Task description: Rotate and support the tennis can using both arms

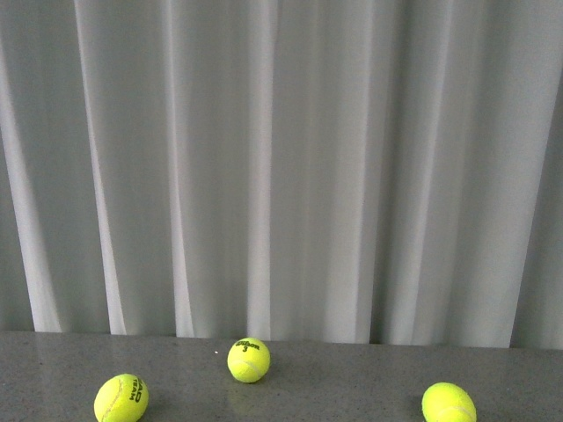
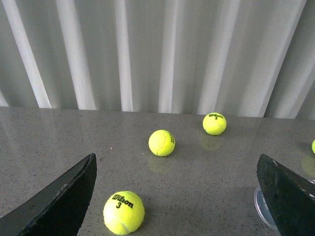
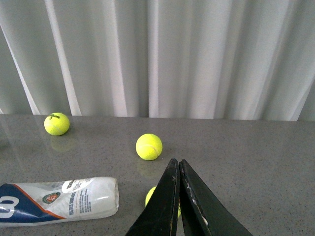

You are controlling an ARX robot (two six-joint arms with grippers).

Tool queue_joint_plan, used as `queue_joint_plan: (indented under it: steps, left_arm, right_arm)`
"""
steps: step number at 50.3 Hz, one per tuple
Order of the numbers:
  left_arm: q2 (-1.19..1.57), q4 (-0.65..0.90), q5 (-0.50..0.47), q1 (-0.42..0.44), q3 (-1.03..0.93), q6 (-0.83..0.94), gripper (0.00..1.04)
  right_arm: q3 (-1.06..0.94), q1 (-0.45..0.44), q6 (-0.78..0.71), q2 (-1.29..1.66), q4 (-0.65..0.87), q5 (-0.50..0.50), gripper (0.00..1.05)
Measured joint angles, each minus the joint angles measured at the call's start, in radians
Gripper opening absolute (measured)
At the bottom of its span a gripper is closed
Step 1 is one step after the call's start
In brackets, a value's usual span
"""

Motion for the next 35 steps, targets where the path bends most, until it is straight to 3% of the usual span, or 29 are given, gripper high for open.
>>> queue_joint_plan:
  steps: [3,7,32,35]
  left_arm:
    - [-0.001,0.0,0.0,0.0,0.0,0.0,0.98]
    - [0.0,0.0,0.0,0.0,0.0,0.0,0.98]
    - [0.0,0.0,0.0,0.0,0.0,0.0,0.98]
    - [0.0,0.0,0.0,0.0,0.0,0.0,0.98]
  right_arm:
    - [0.0,0.0,-0.001,0.0,0.0,0.0,0.04]
    - [0.0,0.0,-0.002,0.0,0.0,0.0,0.15]
    - [0.0,0.0,-0.002,-0.001,0.0,0.0,0.98]
    - [0.0,0.0,-0.002,-0.001,0.0,0.0,0.97]
